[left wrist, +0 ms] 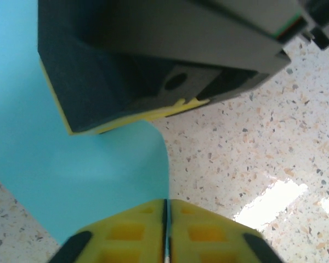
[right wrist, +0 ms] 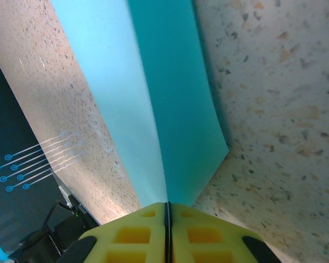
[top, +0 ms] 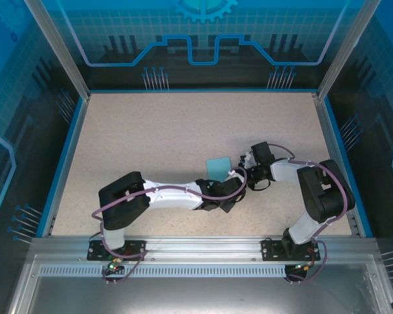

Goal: Fold a paper plane with a square sheet of paper (pick it up from the middle)
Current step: Third fold the triangle at the center of the table.

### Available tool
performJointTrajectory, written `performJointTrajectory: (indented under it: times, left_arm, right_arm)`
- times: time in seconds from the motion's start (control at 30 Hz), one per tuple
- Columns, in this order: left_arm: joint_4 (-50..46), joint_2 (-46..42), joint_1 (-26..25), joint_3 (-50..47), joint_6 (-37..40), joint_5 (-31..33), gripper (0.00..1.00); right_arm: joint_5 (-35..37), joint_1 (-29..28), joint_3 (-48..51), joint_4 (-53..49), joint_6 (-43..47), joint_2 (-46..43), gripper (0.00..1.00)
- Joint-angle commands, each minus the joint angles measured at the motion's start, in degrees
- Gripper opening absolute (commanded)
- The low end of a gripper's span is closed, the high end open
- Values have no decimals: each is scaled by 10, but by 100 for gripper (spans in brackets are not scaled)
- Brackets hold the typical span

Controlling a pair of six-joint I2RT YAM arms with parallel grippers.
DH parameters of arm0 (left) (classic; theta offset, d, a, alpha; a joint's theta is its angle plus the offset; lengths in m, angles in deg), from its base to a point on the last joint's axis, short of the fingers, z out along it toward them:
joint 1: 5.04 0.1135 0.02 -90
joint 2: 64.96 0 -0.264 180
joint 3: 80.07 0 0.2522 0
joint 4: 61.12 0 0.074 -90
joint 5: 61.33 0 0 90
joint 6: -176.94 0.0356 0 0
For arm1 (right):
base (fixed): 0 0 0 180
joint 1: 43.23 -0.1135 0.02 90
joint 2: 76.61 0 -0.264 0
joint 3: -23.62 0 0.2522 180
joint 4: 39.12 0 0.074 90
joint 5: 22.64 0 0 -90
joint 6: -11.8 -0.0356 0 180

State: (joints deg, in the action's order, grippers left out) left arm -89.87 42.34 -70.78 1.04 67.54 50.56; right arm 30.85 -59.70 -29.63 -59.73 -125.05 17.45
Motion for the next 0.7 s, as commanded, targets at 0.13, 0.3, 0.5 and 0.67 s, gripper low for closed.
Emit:
performJointTrajectory:
  times: [0.13, 0.3, 0.5, 0.67]
  left_arm:
    - [-5, -33, 19, -12, 1, 23, 0]
    - [21, -51, 24, -35, 16, -10, 0]
    - [36, -65, 61, -59, 3, -101, 0]
    - [57, -89, 100, -89, 4, -193, 0]
  right_arm:
    - [7, 1, -10, -37, 8, -23, 16]
    - [0, 3, -14, -35, 7, -25, 20]
    - [56, 19, -27, -107, 35, -66, 27]
    - [78, 19, -51, -123, 50, -82, 25]
